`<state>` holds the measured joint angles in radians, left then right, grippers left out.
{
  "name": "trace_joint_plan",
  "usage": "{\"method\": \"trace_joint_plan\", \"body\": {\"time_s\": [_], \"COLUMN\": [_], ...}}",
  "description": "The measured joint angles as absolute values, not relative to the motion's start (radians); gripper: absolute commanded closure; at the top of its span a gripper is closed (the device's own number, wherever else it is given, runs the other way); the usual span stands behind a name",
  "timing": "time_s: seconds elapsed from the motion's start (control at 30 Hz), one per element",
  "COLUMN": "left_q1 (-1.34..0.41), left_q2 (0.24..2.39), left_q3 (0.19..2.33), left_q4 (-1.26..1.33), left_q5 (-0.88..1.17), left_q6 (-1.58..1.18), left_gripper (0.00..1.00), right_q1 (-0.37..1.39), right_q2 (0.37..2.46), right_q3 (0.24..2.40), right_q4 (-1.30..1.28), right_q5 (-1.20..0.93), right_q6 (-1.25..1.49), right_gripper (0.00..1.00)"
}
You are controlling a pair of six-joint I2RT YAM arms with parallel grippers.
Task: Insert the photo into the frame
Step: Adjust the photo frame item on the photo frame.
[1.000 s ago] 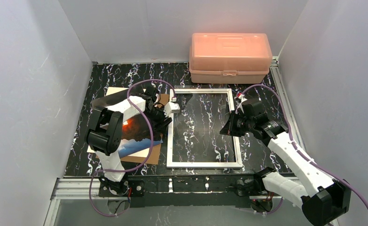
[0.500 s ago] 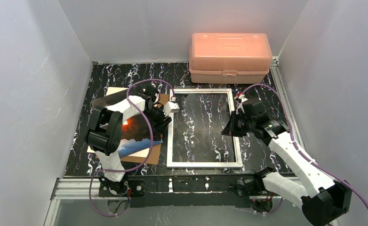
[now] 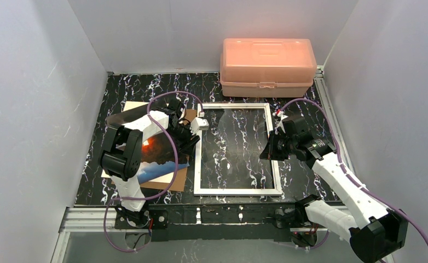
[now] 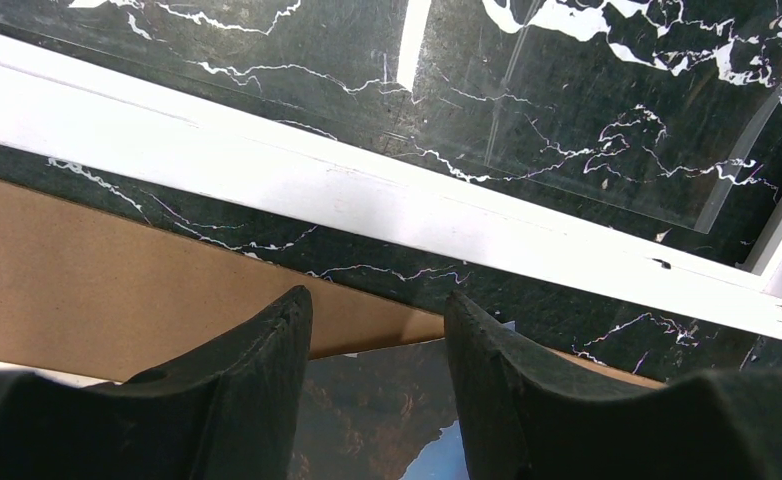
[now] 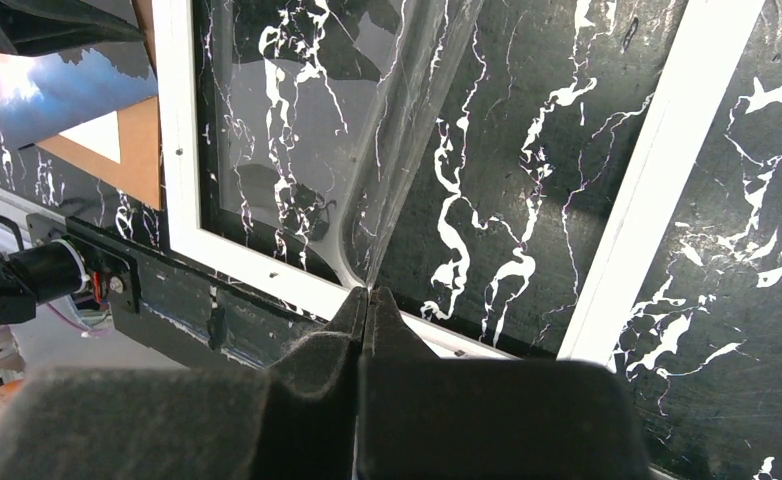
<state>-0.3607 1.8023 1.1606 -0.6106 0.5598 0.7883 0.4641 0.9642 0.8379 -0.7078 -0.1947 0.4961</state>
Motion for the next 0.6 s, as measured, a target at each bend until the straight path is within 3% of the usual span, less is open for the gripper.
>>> {"method": "trace_joint_plan", "body": {"time_s": [0.2,0.6], "left_q1": [-0.357,-0.352], "left_q2": [1.802,1.803], "left_q3": [1.161,1.333], "left_q4": [-0.610,-0.655], "left_q5": [0.561,0.582], "left_q6": [0.784,0.698], "left_gripper": [0.50,0.34], "right_q1": [0.457,0.453], "right_q2": [0.976,1.027], "right_q3": [0.848,0.935], "right_q4": [-0.708,-0.633], "right_q5": [-0.213,-0.285], "right_q6": [0.500,0.560], "right_gripper": [0.99,0.99]}}
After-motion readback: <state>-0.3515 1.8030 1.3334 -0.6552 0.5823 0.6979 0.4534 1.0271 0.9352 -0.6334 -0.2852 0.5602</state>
